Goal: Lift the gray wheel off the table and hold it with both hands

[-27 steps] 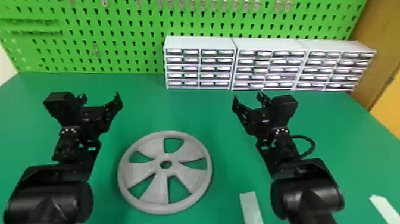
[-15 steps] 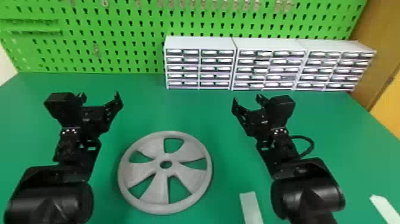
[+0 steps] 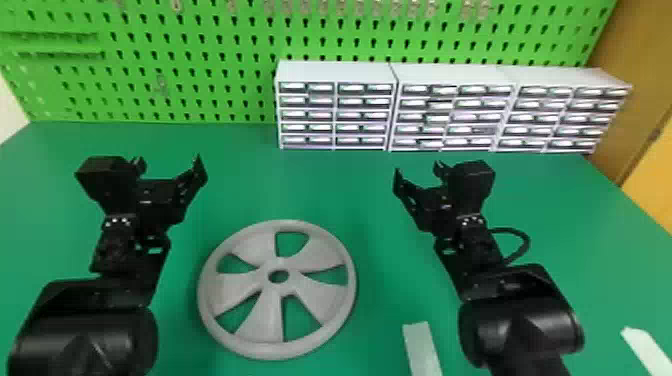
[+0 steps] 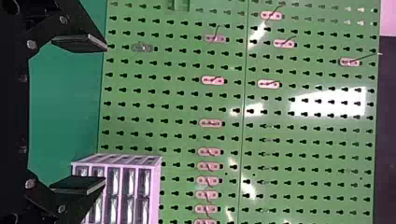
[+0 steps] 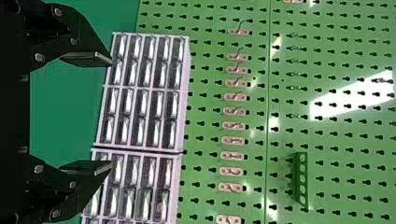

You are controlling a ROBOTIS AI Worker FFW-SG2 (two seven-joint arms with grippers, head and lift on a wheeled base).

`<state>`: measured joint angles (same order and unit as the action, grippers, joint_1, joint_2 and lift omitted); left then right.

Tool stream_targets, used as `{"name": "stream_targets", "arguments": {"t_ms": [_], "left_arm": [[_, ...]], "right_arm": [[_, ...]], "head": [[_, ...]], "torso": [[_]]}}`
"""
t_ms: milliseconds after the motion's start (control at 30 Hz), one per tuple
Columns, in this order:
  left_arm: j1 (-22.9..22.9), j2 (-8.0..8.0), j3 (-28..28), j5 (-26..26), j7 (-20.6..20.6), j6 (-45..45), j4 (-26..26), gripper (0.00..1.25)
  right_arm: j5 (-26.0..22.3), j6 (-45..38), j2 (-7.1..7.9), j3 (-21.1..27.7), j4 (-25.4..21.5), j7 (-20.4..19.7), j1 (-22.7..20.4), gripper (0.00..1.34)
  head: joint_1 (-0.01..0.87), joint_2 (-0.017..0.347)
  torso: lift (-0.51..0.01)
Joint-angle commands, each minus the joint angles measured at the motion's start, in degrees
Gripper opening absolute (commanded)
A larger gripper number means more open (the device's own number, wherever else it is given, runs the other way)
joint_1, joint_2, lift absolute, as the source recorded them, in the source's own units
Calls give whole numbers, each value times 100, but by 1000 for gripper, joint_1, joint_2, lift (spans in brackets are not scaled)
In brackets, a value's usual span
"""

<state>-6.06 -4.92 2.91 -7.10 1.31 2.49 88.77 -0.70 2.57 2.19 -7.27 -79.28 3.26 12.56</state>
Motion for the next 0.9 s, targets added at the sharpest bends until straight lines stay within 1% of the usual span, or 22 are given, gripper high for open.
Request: {"name": "stream_targets", "arguments": {"t_ms": [0, 733, 800, 867], "left_arm": [[0, 0, -1, -28, 0, -3, 0, 983], [0, 0, -1, -81, -8, 6, 26, 983], [0, 0, -1, -81, -8, 6, 26, 983], [0, 0, -10, -81, -8, 6, 26, 983]], "right_arm": [[0, -2, 0, -11, 0, -1, 1, 854], [-44, -72, 0, -20, -27, 8, 36, 851], [-61, -178, 9, -29, -62, 8, 44, 851], [-132, -485, 27, -55, -193, -1, 53, 850]], "head": [[711, 15], [711, 15], [711, 15], [711, 15]], "torso": [[-98], [-98], [-98], [-98]]}}
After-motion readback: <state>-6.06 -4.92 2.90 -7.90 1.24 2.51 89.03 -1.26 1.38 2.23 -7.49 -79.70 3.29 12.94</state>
